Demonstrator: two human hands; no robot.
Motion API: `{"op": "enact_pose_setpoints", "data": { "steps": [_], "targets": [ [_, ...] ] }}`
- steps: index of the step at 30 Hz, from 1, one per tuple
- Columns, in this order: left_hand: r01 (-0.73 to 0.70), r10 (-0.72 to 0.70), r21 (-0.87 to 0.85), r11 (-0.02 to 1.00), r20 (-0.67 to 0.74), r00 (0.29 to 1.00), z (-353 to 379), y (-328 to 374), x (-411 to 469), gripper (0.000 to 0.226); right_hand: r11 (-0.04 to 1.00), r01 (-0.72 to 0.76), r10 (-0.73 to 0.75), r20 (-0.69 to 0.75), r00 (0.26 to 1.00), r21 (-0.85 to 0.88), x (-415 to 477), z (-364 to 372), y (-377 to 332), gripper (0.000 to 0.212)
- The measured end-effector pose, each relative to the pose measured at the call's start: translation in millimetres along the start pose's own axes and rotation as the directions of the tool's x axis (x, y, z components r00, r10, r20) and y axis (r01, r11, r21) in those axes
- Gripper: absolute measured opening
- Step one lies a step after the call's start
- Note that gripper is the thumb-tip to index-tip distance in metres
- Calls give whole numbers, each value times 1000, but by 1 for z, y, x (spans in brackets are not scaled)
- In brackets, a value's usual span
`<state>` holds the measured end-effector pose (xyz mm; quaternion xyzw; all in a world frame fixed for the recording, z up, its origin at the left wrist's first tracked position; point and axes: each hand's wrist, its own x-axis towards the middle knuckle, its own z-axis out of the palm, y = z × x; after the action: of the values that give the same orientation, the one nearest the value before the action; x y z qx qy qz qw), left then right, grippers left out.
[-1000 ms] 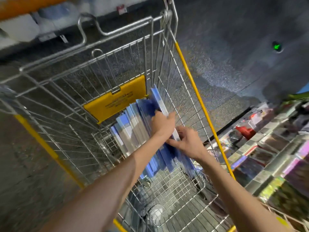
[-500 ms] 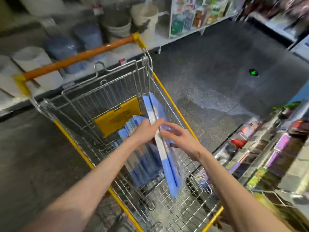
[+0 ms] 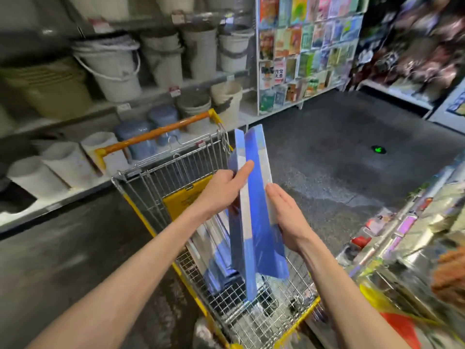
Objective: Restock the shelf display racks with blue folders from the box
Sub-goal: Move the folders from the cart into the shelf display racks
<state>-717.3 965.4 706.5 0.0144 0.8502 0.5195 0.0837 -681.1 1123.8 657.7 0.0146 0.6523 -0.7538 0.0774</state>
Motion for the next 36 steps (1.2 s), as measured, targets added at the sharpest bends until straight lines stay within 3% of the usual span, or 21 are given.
{"op": "enact_pose_setpoints", "data": {
  "steps": [4,7,16,26,33,36],
  "targets": [
    [-7,8,-24,1000,29,1000,3,12,-11,75,999,38,-38,-28,999,-20,-17,-4,-13,40],
    [-25,27,-31,999,35,999,5,21,-15,69,998,58,-58,4,998,-30,-22,-8,-27,50],
    [-132,166,-256,958,115,979,-12,32,3,54,999,43,-43,4,999,-16,-10,0,-59,38],
    [-116,229,-366,923,283,932,-29,17,31,51,999,-48,48,-68,997,6,2,9,-55,43],
    [-105,279,-411,906,391,877,-42,9,43,33,996,-44,45,-10,999,74,3,9,-57,40],
    [-127,308,-416,900,405,861,-45,7,47,35,993,-40,38,19,999,107,5,7,-54,39]
  ]
}}
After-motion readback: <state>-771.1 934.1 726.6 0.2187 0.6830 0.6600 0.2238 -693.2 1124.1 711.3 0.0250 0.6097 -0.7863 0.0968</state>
